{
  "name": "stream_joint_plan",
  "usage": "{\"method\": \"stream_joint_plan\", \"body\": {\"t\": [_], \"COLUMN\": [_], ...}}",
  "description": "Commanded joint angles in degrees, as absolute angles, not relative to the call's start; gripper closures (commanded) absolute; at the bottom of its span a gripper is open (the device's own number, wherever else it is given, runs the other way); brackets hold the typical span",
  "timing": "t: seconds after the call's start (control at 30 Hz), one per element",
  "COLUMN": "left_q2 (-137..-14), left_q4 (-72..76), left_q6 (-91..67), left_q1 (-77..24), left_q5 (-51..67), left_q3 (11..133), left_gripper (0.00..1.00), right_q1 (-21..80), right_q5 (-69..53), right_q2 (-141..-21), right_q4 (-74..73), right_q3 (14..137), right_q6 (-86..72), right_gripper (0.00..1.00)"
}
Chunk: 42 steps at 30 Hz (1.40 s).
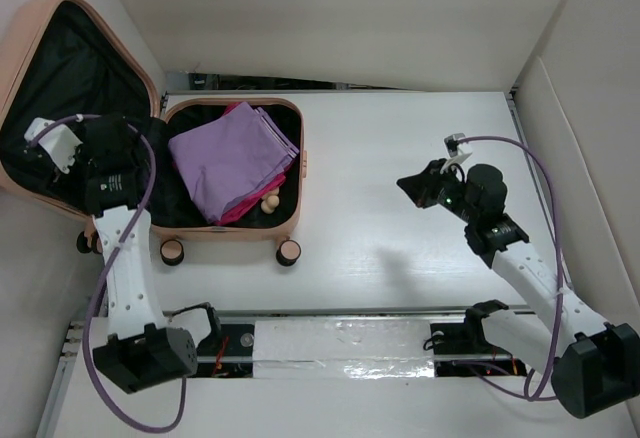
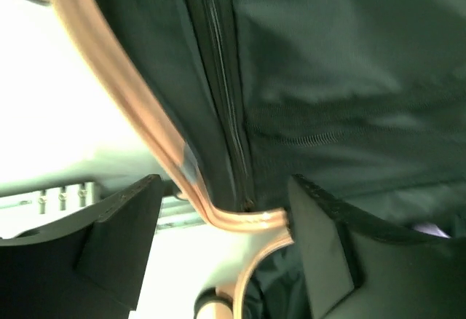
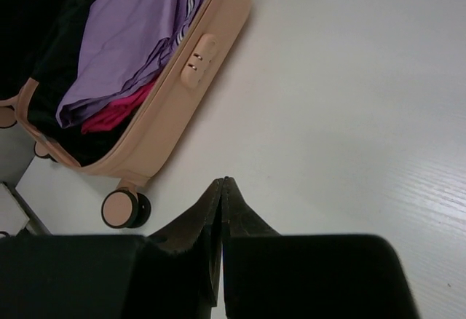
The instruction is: Pack the luggage
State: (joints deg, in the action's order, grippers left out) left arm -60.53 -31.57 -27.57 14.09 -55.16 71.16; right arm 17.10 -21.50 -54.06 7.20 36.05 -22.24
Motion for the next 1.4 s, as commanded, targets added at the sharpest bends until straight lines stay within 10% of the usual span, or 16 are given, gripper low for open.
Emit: {"method": "stream_joint_plan", "body": {"t": [0.0,0.23,0.83,1.37], "left_q2": [-65.8,-66.4,-51.6,-68.5], "left_q4": [-38.2,-39.3,-41.9,-46.6], "left_q6": [-28.6,-30.0,-36.8,-36.6], "left_q1": [18.5,22.5,22.5,22.5], "left_q5": [-58.2,-53.4,-55.1,-59.4], "left_q3": [75.6,75.4,57.2,81.8], "left_gripper": [0.36,0.55,0.38,0.48], "right_q1": [18.1,20.6,23.6,25.9], "right_q5": [-21.7,-20.7,-17.9,-15.5], "right_q2": [-53.5,-54.4,-54.1,-54.8], "right_q4": [7.2,6.8,4.7,4.3], "right_q3": [39.7,40.4,41.6,42.2], "right_q6": [-20.4,-19.9,-18.8,-17.8], "right_gripper": [0.94,0.93,0.91,0.91]}}
